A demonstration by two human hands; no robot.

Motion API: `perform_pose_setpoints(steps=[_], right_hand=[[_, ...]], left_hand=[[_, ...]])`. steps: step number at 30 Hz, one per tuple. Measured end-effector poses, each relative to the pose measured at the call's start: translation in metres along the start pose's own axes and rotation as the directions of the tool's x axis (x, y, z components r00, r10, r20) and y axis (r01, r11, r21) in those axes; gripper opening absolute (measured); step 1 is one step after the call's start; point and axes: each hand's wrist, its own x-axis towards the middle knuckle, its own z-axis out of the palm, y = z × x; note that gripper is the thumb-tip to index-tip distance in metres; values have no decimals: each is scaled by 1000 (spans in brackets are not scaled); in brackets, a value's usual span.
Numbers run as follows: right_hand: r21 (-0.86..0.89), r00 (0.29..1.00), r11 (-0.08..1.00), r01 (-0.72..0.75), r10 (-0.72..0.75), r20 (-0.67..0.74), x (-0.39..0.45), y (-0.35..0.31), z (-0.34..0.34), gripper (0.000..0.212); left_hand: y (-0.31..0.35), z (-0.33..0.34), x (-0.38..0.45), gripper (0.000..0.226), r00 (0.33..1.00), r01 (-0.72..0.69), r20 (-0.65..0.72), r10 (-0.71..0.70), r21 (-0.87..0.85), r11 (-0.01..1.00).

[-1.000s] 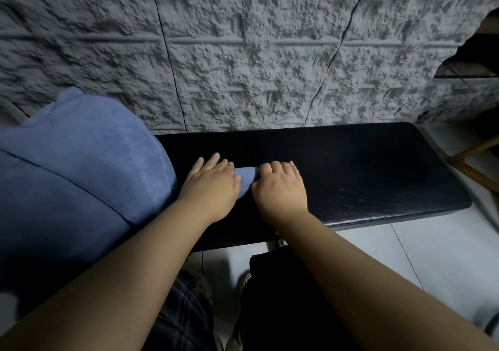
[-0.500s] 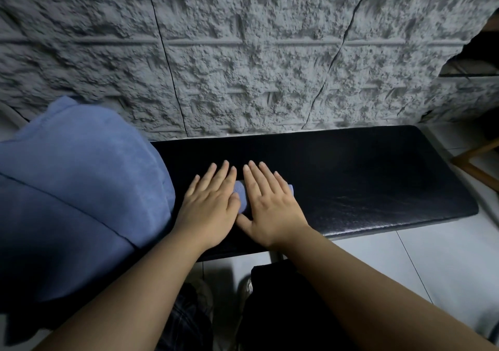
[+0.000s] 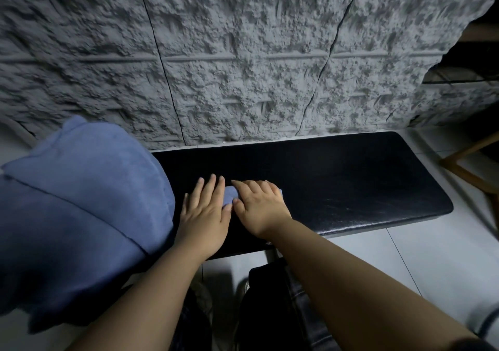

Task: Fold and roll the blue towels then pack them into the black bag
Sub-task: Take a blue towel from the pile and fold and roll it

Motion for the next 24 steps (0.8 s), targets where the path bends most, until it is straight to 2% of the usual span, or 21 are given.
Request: perform_pose_setpoints(steps=[6,8,10,12,15,18,20,24], right_hand=[[78,997,997,29,-24,-71,-3,5,0,45],[78,996,995,65,-60,-70,-6,10,0,45],[9,991,993,116,-115,-75,-10,13,3,50],[-72,976,986,151,-160,-145,-15,10,7,59],[-127,980,985,117,-135,-145,-21,5,11,54],[-174,980,979,107,-133,-149,-35,4,18,65],[-152,979,985,87,-113,-171,-45,4,22,67],[-27,974,995,98,-102,-204,-51,6,22,49]], left_hand=[[-10,8,-35,72,995,-69,-63,72,57,996],[-10,7,-42,77,996,-71,-39,75,82,994],[-9,5,-45,80,999,-51,12,50,143,988],[-7,1,-43,81,999,-25,43,18,172,985],[0,-2,-38,79,998,32,51,-40,158,987],[9,-5,-37,74,994,107,16,-111,155,982],[12,-6,-36,73,996,94,-9,-94,184,978],[6,-8,-33,73,999,28,18,-30,101,994]])
